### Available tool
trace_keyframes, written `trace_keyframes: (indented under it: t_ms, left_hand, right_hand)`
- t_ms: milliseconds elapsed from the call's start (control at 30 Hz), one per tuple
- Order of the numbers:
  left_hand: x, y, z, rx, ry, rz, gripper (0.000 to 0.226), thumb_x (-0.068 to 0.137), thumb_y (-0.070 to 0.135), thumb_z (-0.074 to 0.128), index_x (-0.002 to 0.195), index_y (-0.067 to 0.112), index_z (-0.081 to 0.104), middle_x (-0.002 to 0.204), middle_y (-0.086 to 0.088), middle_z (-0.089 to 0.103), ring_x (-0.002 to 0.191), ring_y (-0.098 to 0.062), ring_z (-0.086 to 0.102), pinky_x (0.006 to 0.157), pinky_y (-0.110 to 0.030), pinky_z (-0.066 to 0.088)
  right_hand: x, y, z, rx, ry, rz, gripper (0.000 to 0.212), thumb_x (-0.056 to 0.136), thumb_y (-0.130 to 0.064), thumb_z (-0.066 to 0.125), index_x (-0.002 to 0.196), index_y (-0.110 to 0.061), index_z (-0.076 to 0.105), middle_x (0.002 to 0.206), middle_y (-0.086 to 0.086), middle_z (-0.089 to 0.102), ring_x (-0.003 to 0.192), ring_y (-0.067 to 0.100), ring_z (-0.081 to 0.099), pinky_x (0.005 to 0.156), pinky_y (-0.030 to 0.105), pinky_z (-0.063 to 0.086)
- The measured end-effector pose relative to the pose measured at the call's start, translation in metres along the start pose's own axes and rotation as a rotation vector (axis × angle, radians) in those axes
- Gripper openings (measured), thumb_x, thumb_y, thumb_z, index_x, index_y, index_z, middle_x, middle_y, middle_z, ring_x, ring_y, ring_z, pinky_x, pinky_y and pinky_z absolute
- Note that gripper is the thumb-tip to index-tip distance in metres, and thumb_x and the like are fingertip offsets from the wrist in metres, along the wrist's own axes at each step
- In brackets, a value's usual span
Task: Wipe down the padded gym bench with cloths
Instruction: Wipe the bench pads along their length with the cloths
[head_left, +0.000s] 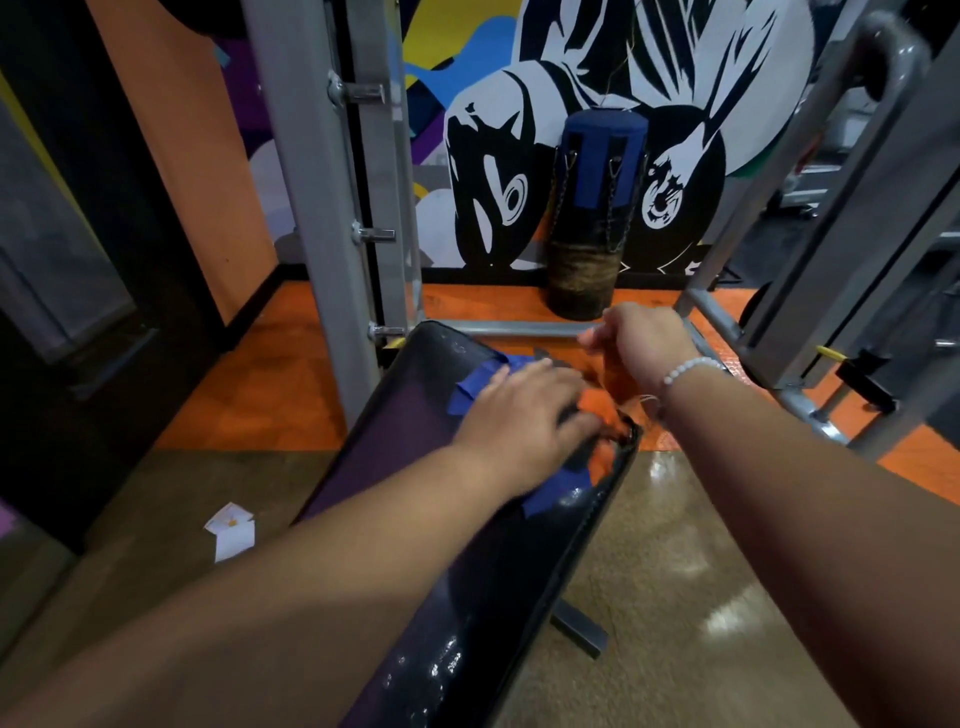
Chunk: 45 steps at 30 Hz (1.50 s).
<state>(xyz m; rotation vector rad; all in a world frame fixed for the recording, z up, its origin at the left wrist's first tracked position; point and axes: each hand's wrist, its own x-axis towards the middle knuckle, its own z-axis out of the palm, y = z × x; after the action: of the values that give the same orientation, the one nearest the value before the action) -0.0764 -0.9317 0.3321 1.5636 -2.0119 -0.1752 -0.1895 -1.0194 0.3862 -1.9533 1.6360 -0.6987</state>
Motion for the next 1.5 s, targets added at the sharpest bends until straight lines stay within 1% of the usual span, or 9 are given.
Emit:
trace_keyframes:
  t_ms: [200, 400, 567, 700, 833, 900, 1033, 1300, 1500]
  left_hand:
    - [0.0, 0.035, 0.021, 0.322, -0.109, 0.075, 0.05, 0.083, 0.049, 0.048, 0.129, 0.029, 0.048, 0.14, 0.004, 0.042, 0.134, -0.022, 0.022, 0.114, -0.048, 0.001]
    - [-0.006, 0.038, 0.032, 0.248, 0.007, 0.082, 0.036, 0.085, 0.036, 0.051, 0.12, 0.028, 0.057, 0.132, 0.007, 0.051, 0.132, -0.02, 0.027, 0.114, -0.046, 0.002]
    - [-0.019, 0.033, 0.039, 0.153, 0.151, 0.172, 0.033, 0.072, 0.027, 0.065, 0.104, 0.021, 0.062, 0.114, 0.001, 0.06, 0.121, -0.023, 0.043, 0.114, -0.045, 0.013]
    - [-0.043, 0.019, 0.036, -0.092, 0.187, 0.055, 0.071, 0.058, 0.052, 0.075, 0.115, 0.023, 0.044, 0.128, 0.001, 0.039, 0.124, -0.018, 0.035, 0.107, -0.045, 0.029]
    - [-0.081, -0.002, 0.035, -0.033, 0.321, -0.037, 0.078, 0.057, 0.066, 0.066, 0.115, 0.022, 0.04, 0.127, 0.003, 0.03, 0.127, -0.022, 0.033, 0.103, -0.056, 0.035]
    - [-0.097, -0.006, 0.033, -0.001, 0.389, -0.021, 0.065, 0.063, 0.057, 0.061, 0.113, 0.02, 0.04, 0.126, 0.004, 0.03, 0.128, -0.018, 0.03, 0.11, -0.053, 0.023]
    - [-0.109, -0.004, 0.025, -0.026, 0.452, -0.051, 0.055, 0.067, 0.044, 0.057, 0.113, 0.02, 0.04, 0.127, 0.004, 0.031, 0.129, -0.019, 0.03, 0.113, -0.047, 0.01]
    - [-0.117, -0.007, 0.01, 0.021, 0.517, -0.095, 0.04, 0.073, 0.034, 0.052, 0.11, 0.023, 0.041, 0.123, 0.004, 0.033, 0.121, -0.016, 0.037, 0.111, -0.052, 0.014]
    - [-0.144, -0.025, 0.007, 0.055, 0.523, -0.197, 0.036, 0.074, 0.027, 0.049, 0.109, 0.023, 0.043, 0.122, 0.0, 0.04, 0.118, -0.015, 0.038, 0.112, -0.052, 0.014]
  right_hand:
    - [-0.02, -0.009, 0.0, -0.138, -0.078, -0.106, 0.032, 0.096, -0.021, 0.042, 0.116, -0.007, 0.063, 0.115, 0.013, 0.066, 0.11, 0.031, 0.059, 0.092, 0.036, 0.048]
    - [-0.03, 0.009, 0.002, -0.282, -0.1, -0.152, 0.033, 0.097, -0.019, 0.04, 0.12, -0.008, 0.06, 0.122, 0.013, 0.062, 0.114, 0.029, 0.055, 0.094, 0.037, 0.045]
    - [-0.037, 0.009, -0.01, -0.431, -0.174, -0.255, 0.029, 0.093, -0.011, 0.044, 0.109, -0.008, 0.068, 0.121, 0.012, 0.064, 0.118, 0.026, 0.053, 0.1, 0.036, 0.041]
    - [-0.044, 0.006, -0.009, -0.456, -0.161, -0.242, 0.031, 0.094, -0.017, 0.042, 0.107, -0.004, 0.067, 0.116, 0.015, 0.064, 0.115, 0.032, 0.054, 0.095, 0.037, 0.044]
    - [-0.061, 0.001, 0.003, -0.428, -0.104, -0.211, 0.037, 0.092, -0.029, 0.037, 0.072, -0.006, 0.058, 0.1, 0.021, 0.065, 0.101, 0.035, 0.058, 0.075, 0.028, 0.039]
    - [-0.074, 0.002, 0.019, -0.502, -0.09, -0.237, 0.055, 0.089, -0.052, 0.036, 0.104, -0.004, 0.059, 0.114, 0.02, 0.061, 0.107, 0.034, 0.055, 0.082, 0.033, 0.042]
    - [-0.096, 0.009, 0.038, -0.72, -0.101, -0.275, 0.103, 0.066, -0.087, 0.031, 0.148, -0.029, 0.008, 0.129, 0.01, 0.041, 0.115, 0.031, 0.043, 0.085, 0.045, 0.048]
    - [-0.08, 0.015, 0.045, -0.615, 0.002, -0.262, 0.065, 0.085, -0.067, 0.032, 0.143, -0.042, 0.019, 0.126, 0.004, 0.043, 0.114, 0.03, 0.041, 0.087, 0.048, 0.046]
    - [-0.069, 0.014, 0.04, -0.562, 0.07, -0.237, 0.042, 0.094, -0.043, 0.036, 0.126, -0.017, 0.049, 0.123, 0.011, 0.054, 0.113, 0.034, 0.05, 0.09, 0.044, 0.044]
